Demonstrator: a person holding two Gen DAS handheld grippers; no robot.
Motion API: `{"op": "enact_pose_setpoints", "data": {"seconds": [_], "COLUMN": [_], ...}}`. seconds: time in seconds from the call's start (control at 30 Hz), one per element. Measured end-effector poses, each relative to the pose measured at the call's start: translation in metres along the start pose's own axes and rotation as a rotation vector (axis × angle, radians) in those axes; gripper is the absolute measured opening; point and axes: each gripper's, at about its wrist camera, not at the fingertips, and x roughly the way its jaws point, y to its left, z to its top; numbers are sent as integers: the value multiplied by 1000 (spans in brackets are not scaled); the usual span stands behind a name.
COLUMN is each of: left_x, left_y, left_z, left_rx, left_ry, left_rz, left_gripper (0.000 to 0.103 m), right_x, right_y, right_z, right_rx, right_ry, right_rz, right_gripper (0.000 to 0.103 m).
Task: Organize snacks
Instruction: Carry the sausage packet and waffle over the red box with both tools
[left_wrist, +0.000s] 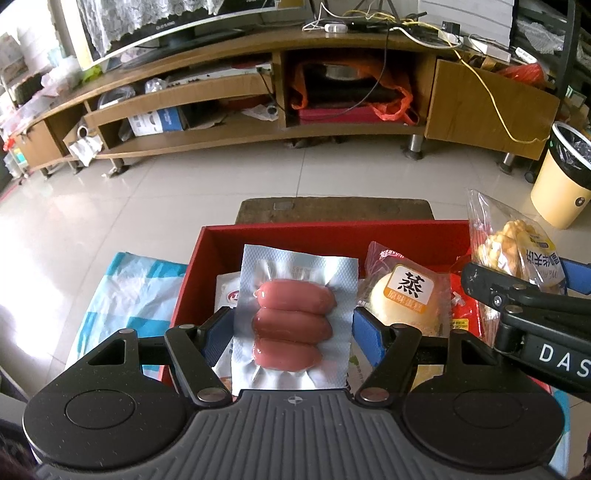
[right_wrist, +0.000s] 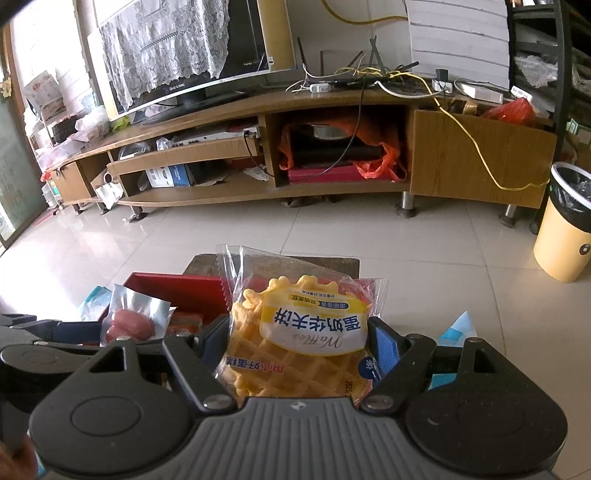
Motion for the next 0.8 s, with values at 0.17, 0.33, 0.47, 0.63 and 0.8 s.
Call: {"op": "enact_pose_setpoints", "data": {"seconds": [0.17,0.33,0.47,0.63,0.8], "left_x": [3,9,15,19,21], "left_y": [0,0,0,-1,-3], "left_z": [0,-2,-4,-7,-8], "left_rx": [-5,-3,1,9,14], "left_ry": [4,18,35,46,51], "left_rz": [6,14,22,31,35], "left_gripper": [75,75,75,75,75], "right_x": [4,10,17,22,24], "right_y": [0,0,0,0,0], "right_z": [0,-3,-5,-9,-11], "right_rx": [4,6,3,4,-6], "right_ry": [8,23,45,70,82], "right_rz": [3,4,2,5,4], "right_gripper": [74,74,74,74,74]}}
